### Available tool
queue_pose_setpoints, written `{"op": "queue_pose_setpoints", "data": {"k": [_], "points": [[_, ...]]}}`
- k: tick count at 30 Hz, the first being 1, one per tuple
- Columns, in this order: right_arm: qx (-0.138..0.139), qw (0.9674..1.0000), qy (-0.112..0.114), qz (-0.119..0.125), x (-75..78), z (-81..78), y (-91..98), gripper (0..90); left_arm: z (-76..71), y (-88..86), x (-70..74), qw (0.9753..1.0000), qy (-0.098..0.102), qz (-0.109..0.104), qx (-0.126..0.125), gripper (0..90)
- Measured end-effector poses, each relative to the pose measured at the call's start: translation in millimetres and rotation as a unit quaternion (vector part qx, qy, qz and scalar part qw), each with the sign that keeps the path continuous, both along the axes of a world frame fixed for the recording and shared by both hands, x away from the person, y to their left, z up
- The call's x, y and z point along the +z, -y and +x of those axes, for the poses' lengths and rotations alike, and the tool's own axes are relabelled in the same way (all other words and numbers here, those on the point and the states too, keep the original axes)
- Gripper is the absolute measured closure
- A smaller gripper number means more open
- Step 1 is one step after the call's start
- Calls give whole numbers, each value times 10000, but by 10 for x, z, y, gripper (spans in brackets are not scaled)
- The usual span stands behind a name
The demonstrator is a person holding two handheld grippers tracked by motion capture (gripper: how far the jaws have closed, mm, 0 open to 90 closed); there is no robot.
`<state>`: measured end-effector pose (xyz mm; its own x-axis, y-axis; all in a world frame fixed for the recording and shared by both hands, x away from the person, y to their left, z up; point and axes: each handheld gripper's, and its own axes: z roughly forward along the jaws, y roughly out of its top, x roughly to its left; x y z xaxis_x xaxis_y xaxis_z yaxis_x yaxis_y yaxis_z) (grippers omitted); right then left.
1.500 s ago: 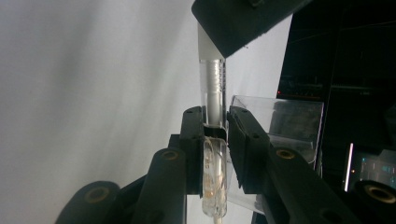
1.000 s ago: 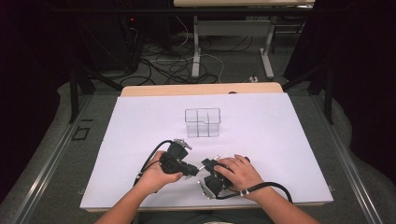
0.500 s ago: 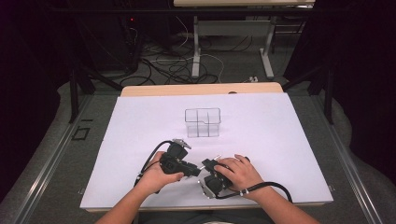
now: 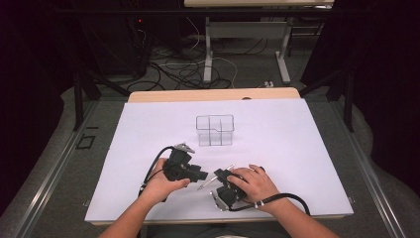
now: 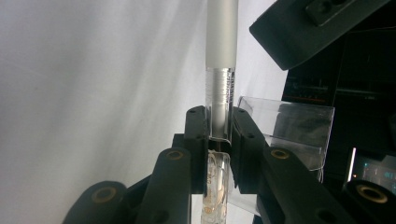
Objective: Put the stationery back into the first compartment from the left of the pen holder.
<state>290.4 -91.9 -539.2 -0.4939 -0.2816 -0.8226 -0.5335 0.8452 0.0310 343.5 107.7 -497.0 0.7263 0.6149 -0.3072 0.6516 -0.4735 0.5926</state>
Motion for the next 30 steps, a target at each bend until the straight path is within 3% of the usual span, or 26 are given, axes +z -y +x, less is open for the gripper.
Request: {"op": "queue_pose_setpoints", "data": {"k": [5, 9, 13, 15, 20, 22, 23, 25, 26, 27, 28, 29, 30], "points": [[13, 9999, -44, 119, 8, 21, 11, 792, 55, -98, -4, 9998, 166, 41, 117, 526], [16, 9991, -133, 414, 12, 44, 22, 793, 87, -170, -10, 9988, 285, -65, 390, 483], [-74, 9987, -245, 430, 20, 57, 21, 793, 125, -246, -15, 9981, 346, -6, 504, 460], [-107, 9975, -274, 636, 15, 67, 25, 792, 142, -277, -18, 9974, 431, -7, 571, 450], [-358, 9893, -748, 1198, 48, 106, 41, 793, 197, -381, -12, 9951, 649, 3, 744, 421], [-388, 9873, -795, 1318, 78, 131, 41, 793, 223, -422, -20, 9935, 790, -56, 816, 388], [-514, 9850, -922, 1364, 96, 128, 42, 792, 236, -451, -15, 9931, 817, 27, 840, 377], [-547, 9806, -1022, 1581, 115, 150, 41, 793, 253, -491, -24, 9920, 799, 37, 979, 356], [-523, 9804, -1023, 1601, 139, 168, 40, 793, 259, -507, -30, 9913, 782, 26, 1063, 344], [-554, 9775, -1043, 1750, 146, 180, 41, 793, 269, -525, -36, 9906, 782, 32, 1118, 335], [-540, 9772, -1098, 1733, 172, 201, 43, 793, 277, -542, -42, 9904, 754, 14, 1160, 329], [-689, 9727, -1169, 1883, 179, 201, 55, 792, 284, -561, -43, 9898, 788, 42, 1190, 318], [-629, 9721, -1194, 1918, 199, 232, 57, 792, 287, -570, -47, 9891, 786, 23, 1243, 303]]}}
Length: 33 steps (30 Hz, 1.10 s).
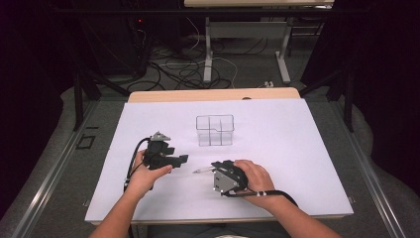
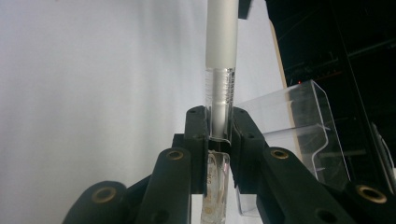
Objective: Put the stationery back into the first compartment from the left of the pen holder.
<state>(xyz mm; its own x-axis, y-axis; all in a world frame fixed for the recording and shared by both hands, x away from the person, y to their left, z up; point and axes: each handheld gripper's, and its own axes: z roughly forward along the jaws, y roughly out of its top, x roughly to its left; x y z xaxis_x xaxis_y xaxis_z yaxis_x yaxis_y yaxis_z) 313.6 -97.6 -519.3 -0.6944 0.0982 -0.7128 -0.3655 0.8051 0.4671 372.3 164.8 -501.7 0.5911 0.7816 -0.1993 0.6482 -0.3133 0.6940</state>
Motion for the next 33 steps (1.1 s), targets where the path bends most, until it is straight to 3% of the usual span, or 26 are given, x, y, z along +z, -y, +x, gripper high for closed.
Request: {"op": "queue_pose_setpoints", "data": {"k": [3, 7, 17, 20, 24, 28, 33], "points": [[-109, 9996, -96, 254, 60, 64, 22, 792, 19, -34, -2, 9999, 94, 35, 70, 253], [-316, 9961, -379, 729, 146, 174, 25, 792, 34, -75, 4, 9996, 194, 61, 187, 195], [-476, 9883, -664, 1290, 350, 391, -57, 792, 62, -191, 36, 9982, 355, 76, 473, 118], [-517, 9829, -798, 1575, 426, 492, -76, 792, 80, -221, 32, 9981, 273, 23, 557, 83], [-646, 9723, -985, 2020, 536, 626, -95, 792, 105, -240, 13, 9973, 235, 27, 688, 9], [-721, 9636, -1163, 2297, 642, 754, -128, 792, 118, -269, -4, 9966, 247, 12, 790, 1], [-793, 9479, -1416, 2742, 739, 924, -164, 791, 123, -310, -11, 9958, 276, 44, 867, 1]]}}
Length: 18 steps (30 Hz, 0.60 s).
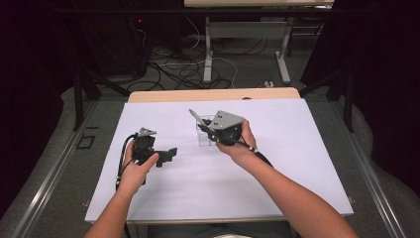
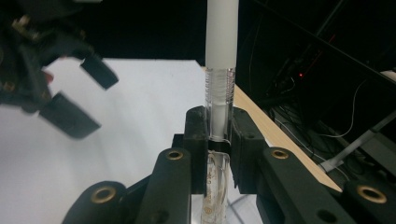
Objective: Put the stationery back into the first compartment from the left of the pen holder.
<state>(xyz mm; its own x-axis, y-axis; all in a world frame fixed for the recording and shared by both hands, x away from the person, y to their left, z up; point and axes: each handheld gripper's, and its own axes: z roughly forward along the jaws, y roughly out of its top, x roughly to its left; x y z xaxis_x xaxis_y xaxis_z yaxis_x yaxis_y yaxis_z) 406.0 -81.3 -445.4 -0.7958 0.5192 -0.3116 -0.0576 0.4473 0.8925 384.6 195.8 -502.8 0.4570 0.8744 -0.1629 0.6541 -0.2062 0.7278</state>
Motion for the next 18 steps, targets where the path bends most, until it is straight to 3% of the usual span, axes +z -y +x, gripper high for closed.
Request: {"op": "queue_pose_setpoints", "data": {"k": [10, 18], "points": [[-306, 9975, -319, 559, 185, 276, -109, 792, 10, -39, -20, 10000, 16, -45, 32, 1], [-584, 9919, -644, 928, 137, 443, -222, 791, 7, -39, -25, 10000, 19, -73, 10, 1]]}}
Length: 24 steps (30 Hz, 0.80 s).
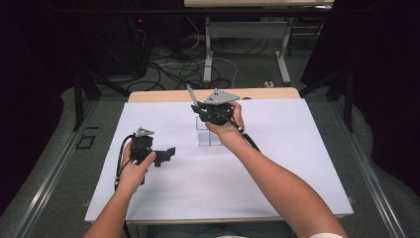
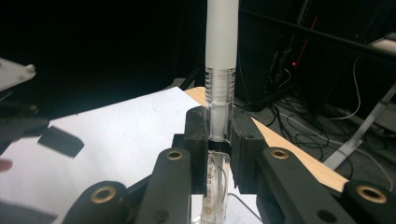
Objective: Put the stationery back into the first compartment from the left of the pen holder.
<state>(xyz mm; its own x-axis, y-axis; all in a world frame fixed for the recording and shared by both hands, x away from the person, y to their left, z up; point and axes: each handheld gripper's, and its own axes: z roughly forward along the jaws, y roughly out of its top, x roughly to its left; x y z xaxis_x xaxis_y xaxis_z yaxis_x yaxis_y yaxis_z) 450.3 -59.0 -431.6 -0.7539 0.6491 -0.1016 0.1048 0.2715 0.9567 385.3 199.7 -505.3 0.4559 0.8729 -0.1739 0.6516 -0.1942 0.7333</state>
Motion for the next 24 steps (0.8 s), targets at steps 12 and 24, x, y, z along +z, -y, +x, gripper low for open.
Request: {"op": "queue_pose_setpoints", "data": {"k": [12, 24], "points": [[-375, 9982, -440, 137, -264, 270, -60, 791, 4, -18, -16, 10000, -36, -62, 5, 1], [-569, 9946, -861, -80, -458, 282, -56, 791, 7, -12, -24, 10000, -59, -40, -2, 1]]}}
